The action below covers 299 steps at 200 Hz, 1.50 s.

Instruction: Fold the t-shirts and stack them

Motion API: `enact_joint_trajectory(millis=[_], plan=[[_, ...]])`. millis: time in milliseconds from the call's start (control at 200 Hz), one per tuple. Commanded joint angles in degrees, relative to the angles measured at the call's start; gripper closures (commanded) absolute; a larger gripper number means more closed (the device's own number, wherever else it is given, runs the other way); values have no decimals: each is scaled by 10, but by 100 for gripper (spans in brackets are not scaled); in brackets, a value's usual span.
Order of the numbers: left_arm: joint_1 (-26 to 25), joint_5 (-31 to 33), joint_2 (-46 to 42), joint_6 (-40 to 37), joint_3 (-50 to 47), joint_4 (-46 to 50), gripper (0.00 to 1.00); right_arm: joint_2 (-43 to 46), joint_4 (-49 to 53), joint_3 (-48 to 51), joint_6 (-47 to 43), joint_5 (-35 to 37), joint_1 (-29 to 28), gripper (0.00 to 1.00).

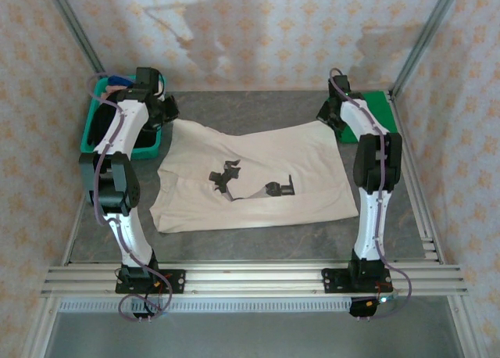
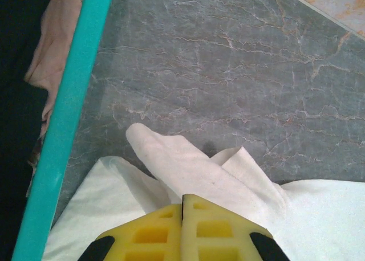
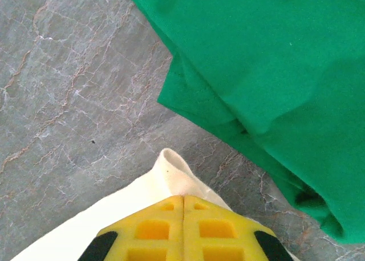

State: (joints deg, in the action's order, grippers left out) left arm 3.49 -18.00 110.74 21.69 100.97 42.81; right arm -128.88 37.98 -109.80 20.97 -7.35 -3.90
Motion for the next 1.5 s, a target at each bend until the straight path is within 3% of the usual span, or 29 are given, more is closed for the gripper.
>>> enact_joint_trajectory(millis=[0, 220, 495, 691, 981, 1121, 1256, 1491], plan=[[5, -2, -19, -12, -4, 9, 100, -6, -7, -5, 0, -5, 3, 100], [2, -9, -86, -3, -32, 17, 100, 114, -27, 89, -25, -1, 6, 100], [-11, 66, -341, 52, -326, -42, 100, 287, -71, 313, -24, -36, 24, 100], [-23, 90, -445, 71, -481, -41, 100, 367, -91, 424, -9, -59, 47, 100], [-29, 118, -503, 86, -576, -27, 100, 401, -68, 495, -9, -25, 58, 100], [-30, 117, -512, 86, -569, -29, 100, 442, -76, 524, 10, -39, 89, 100], [-33, 117, -515, 86, -557, -24, 100, 477, -60, 542, 3, -5, 104, 100], [-88, 135, -533, 117, -620, -27, 100, 433, -61, 543, -10, -70, 106, 100]])
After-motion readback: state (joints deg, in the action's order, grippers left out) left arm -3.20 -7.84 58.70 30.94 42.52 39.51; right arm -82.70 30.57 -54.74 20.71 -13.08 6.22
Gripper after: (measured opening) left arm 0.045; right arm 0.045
